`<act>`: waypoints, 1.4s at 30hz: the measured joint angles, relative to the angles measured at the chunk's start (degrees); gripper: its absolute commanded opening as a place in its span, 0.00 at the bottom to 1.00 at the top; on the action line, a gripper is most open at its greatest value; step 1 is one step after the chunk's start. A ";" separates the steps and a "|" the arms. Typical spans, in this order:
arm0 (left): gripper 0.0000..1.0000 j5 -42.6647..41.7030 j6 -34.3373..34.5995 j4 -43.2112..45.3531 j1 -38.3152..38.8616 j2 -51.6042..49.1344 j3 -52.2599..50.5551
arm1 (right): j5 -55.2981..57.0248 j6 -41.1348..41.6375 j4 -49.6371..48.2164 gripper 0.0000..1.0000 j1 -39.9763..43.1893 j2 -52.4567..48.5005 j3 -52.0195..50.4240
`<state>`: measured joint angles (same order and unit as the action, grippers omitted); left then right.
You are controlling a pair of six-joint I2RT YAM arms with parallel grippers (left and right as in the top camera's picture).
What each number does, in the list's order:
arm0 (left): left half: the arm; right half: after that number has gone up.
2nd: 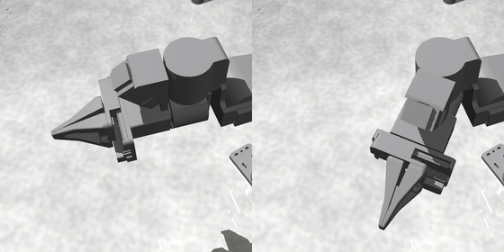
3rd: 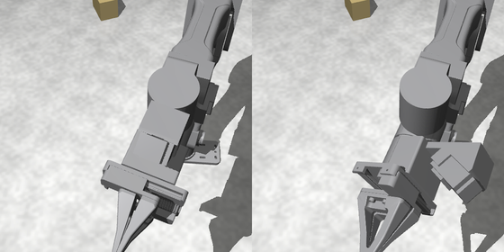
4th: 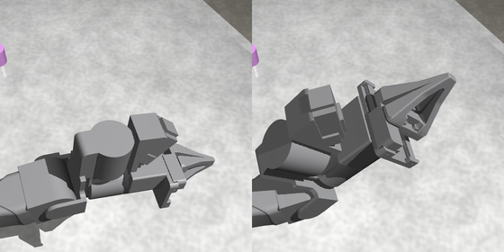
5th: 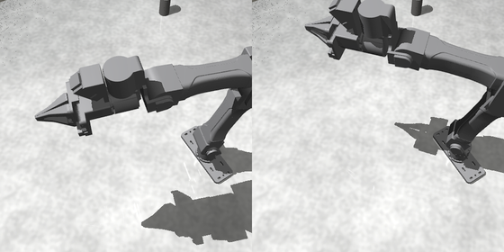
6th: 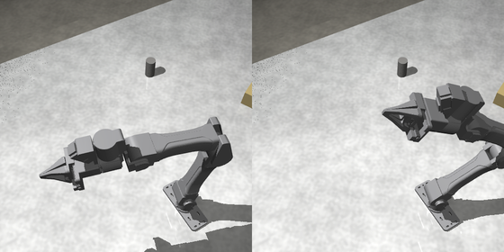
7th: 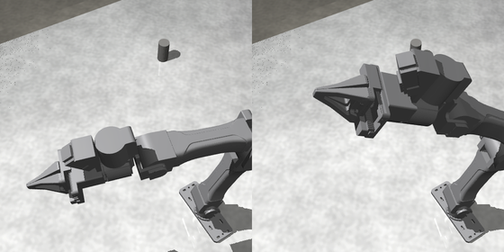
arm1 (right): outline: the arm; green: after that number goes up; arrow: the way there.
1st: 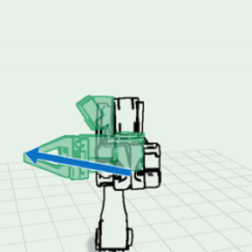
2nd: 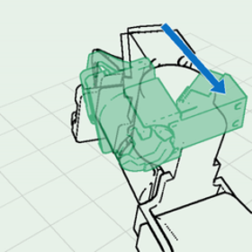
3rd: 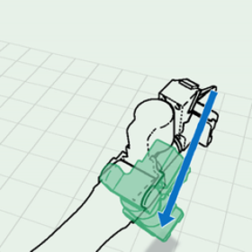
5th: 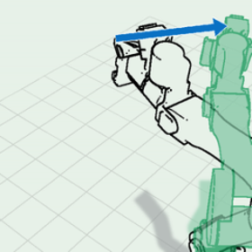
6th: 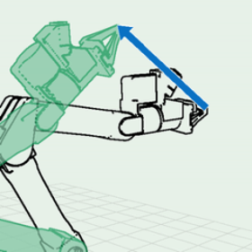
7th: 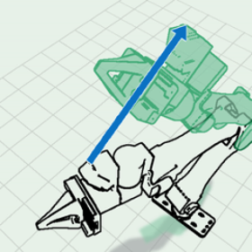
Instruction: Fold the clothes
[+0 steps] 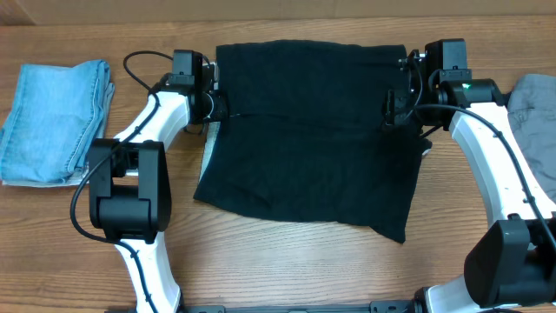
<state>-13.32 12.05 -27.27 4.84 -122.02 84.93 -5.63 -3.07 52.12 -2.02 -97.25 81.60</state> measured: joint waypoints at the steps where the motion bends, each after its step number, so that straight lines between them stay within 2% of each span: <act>1: 0.04 0.37 0.02 -0.15 -0.02 0.00 0.09 | 0.07 0.02 0.00 0.66 0.00 0.00 0.00; 6: 0.04 3.02 -0.22 -0.83 0.02 0.00 0.20 | 0.11 -0.02 -0.09 0.67 0.00 0.00 0.00; 7: 0.09 3.32 -0.28 -0.85 0.02 0.00 0.22 | 0.13 0.00 -0.26 0.67 0.00 0.00 0.00; 8: 0.21 3.54 -0.42 -1.14 0.04 0.00 0.37 | 0.13 0.00 -0.57 0.69 0.00 0.00 0.00; 9: 0.29 3.72 -0.46 -1.86 0.04 0.00 0.83 | 0.13 0.00 -0.81 0.69 0.00 0.00 0.00; 11: 0.37 4.46 -0.94 -4.17 0.00 0.00 2.91 | 0.13 -0.15 -1.51 0.70 0.00 0.00 0.00; 12: 0.49 4.68 -1.01 -5.55 -0.02 0.00 4.22 | 0.11 -0.13 -1.88 0.70 0.00 0.00 0.00; 20: 0.90 7.65 -2.58 -21.42 -0.11 0.07 26.21 | 0.13 1.07 -7.48 0.74 0.00 0.00 0.00; 26: 1.00 9.35 -2.95 -39.87 -2.51 0.17 37.66 | 1.40 6.12 -9.35 0.74 0.83 0.00 0.00; 30: 1.00 9.73 -2.93 -44.72 -5.86 3.32 39.85 | 1.60 7.98 -7.50 0.75 1.44 0.00 0.00; 33: 1.00 10.36 -2.54 -47.32 -8.44 9.44 39.95 | 1.66 9.46 -5.62 0.75 1.57 0.00 0.00; 38: 1.00 14.32 -1.88 -51.45 -9.05 19.47 41.13 | 4.02 11.85 -1.88 0.75 1.70 0.00 0.22; 42: 1.00 16.24 -1.03 -55.34 -9.07 21.73 41.44 | 4.79 12.68 4.31 0.76 3.04 -0.11 3.74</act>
<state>2.92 11.03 -82.61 -4.23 -100.29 126.37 -0.84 9.61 56.42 1.02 -97.36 85.34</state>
